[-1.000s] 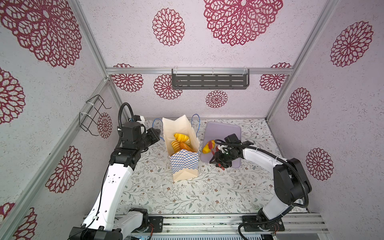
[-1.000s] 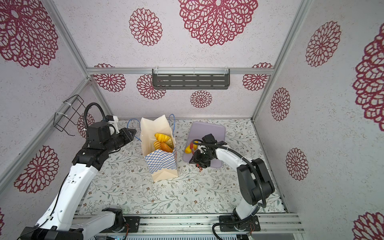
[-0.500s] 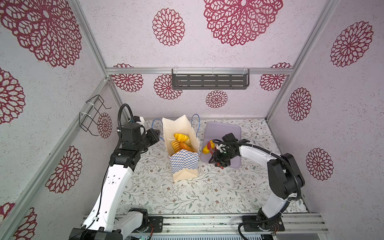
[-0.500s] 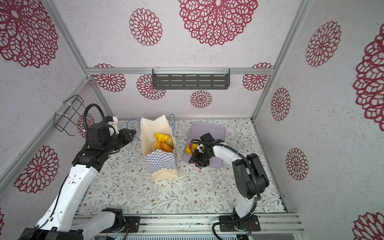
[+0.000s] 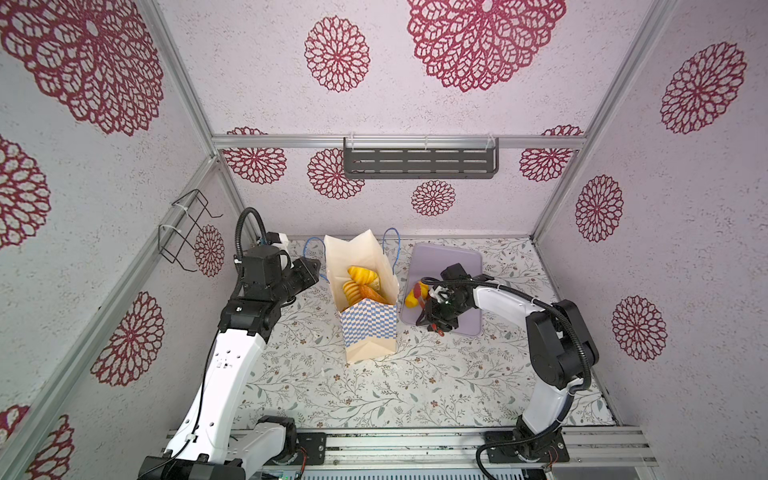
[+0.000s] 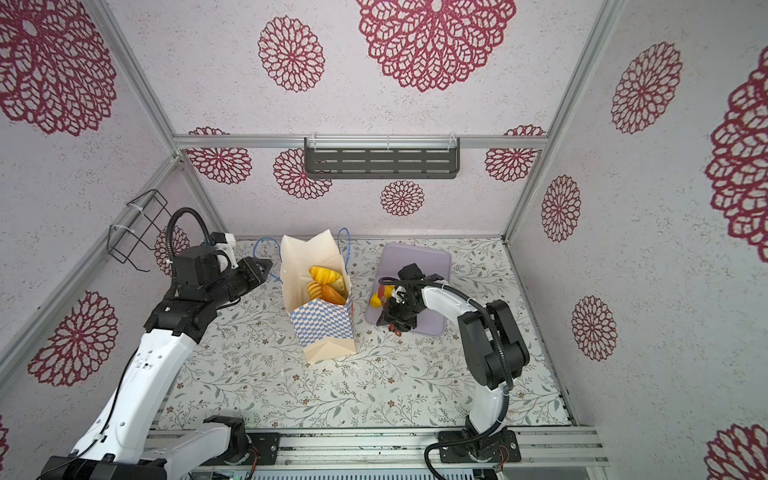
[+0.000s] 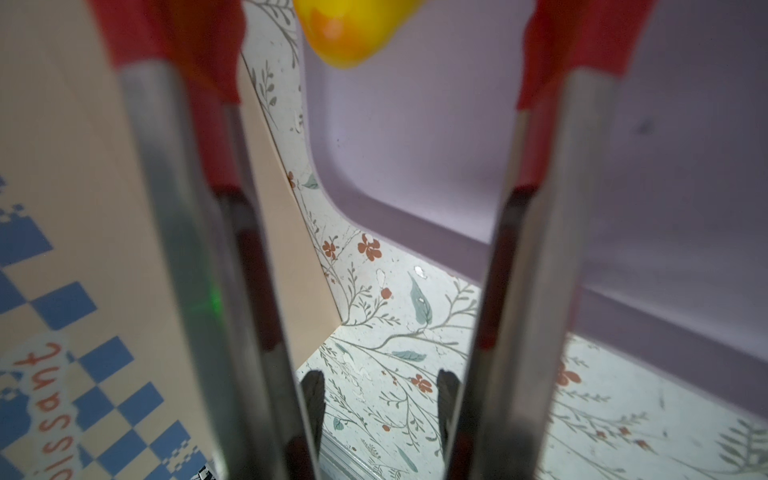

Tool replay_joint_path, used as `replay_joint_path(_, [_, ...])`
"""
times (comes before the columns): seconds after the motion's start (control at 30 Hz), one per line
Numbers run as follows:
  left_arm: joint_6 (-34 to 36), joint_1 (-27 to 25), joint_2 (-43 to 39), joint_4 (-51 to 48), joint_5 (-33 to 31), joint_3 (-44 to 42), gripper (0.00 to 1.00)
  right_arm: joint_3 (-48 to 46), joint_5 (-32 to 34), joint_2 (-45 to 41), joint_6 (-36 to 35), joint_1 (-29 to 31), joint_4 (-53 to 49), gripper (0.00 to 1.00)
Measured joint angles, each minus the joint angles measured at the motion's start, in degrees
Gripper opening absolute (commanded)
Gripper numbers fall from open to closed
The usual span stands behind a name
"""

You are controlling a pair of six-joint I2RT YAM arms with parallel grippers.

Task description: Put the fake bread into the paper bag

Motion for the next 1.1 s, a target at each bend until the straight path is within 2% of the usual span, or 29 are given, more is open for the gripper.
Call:
replay_joint_path(0.17, [-0.1,0.1,-0.1,0.0,0.0,0.0,0.20,0.0,0.7,0.2,0.1,-0.2,0.0,0.29])
replay_joint_path(0.27, [-0.2,0.1,-0.1,0.0,0.0,0.0,0.26,-0.7,1.2,0.0,0.1,-0.9,0.4,0.24])
replay_joint_path(0.43, [0.1,0.1,0.7,-0.6,0.2,1.3,0.38,-2.8,3.0,-3.7,0.2,-2.4,0.1,0.19])
replay_joint_path(0.6, [0.5,0.2,2.9,-1.2,0.6,4.9,0.54,-1.6,6.2,-11.5,-0.3,-3.5,-1.9,0.18])
replay_joint_path(0.73, [0.5,0.2,3.5,-1.8,0.5,6.7,0.68,4.4,9.2,-16.0,-1.9,-3.8,-4.7,0.17])
replay_joint_path(0.9, [0.4,0.2,3.3,-3.2,-0.8,8.1,0.74,15.3,13.4,-18.6,-5.5,-2.4,-7.2,0.16])
replay_joint_path(0.97, [0.4,0.3,3.2,-3.8,-1.7,8.4,0.75,20.6,15.8,-18.7,-7.4,0.1,-8.2,0.16])
replay_joint_path(1.1, [0.5,0.4,2.0,-5.4,-4.7,8.8,0.80,30.0,19.7,-18.7,-12.9,9.8,-8.9,0.16])
